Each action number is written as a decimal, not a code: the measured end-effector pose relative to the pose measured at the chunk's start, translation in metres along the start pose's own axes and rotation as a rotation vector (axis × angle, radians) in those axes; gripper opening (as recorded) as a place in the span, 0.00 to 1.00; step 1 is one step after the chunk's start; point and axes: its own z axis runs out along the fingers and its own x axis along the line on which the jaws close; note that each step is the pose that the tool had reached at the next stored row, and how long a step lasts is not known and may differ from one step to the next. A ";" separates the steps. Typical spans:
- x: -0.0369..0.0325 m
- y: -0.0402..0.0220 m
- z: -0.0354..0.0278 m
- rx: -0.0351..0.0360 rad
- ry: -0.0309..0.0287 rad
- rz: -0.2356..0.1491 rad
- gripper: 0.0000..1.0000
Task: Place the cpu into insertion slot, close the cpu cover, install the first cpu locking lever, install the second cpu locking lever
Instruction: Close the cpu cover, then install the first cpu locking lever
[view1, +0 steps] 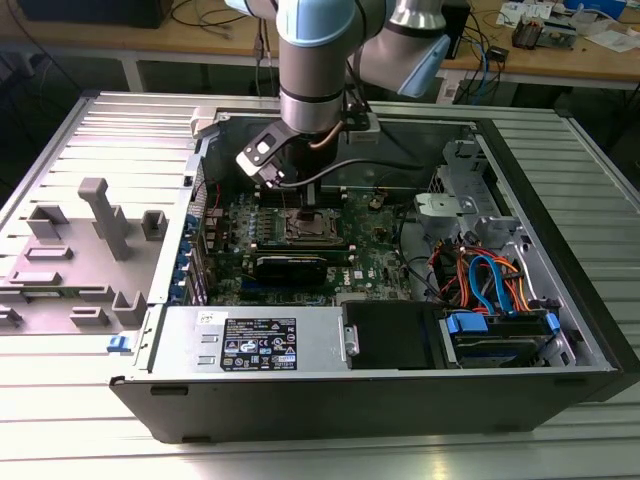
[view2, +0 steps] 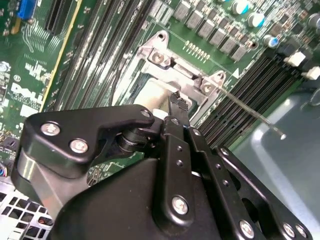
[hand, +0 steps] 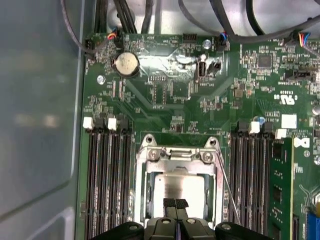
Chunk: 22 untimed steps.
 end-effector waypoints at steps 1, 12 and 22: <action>0.0000 0.0013 0.0000 0.0009 0.0001 0.000 0.11; -0.0002 0.0055 -0.0007 0.0028 0.0001 0.000 0.11; -0.0001 0.0056 -0.0077 0.0029 0.0001 0.000 0.11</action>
